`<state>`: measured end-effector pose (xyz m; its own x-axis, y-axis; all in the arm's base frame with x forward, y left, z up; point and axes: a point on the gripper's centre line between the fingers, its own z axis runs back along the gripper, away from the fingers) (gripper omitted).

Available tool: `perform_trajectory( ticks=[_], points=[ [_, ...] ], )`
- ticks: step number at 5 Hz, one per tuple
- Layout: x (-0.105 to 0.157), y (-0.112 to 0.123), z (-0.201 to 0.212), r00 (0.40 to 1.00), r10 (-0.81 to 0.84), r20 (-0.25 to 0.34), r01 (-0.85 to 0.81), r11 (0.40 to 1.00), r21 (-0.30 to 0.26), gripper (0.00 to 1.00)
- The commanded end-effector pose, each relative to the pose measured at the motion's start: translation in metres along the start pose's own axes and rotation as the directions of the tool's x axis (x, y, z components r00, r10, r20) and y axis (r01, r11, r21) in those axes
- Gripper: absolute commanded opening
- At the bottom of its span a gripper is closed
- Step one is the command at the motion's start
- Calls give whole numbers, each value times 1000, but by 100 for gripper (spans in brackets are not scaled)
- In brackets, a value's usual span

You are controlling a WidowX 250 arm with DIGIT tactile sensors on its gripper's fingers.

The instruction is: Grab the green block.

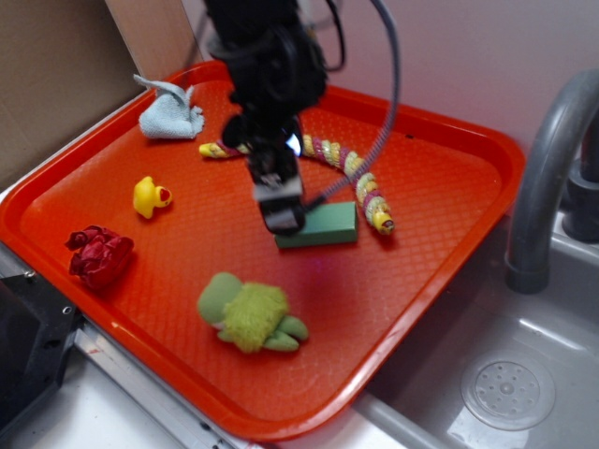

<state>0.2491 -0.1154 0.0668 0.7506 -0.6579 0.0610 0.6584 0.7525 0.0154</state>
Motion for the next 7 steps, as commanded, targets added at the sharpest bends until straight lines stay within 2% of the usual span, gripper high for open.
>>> perform_trajectory(
  ticks=[1,2,3,4,5,6,7],
  points=[
    [16,-4,-25,998,-52,-38,54,998,32,100],
    [12,7,-36,997,-14,-77,18,999,40,100],
    [12,5,-42,998,-23,-57,23,1000,10,100],
    [11,3,-42,997,-47,-57,48,999,14,0],
    [10,-1,-40,997,-65,-44,66,997,25,0],
    [5,-2,-31,997,-48,-58,51,998,47,0],
    [-13,20,20,985,163,-58,-158,984,83,0]
  ],
)
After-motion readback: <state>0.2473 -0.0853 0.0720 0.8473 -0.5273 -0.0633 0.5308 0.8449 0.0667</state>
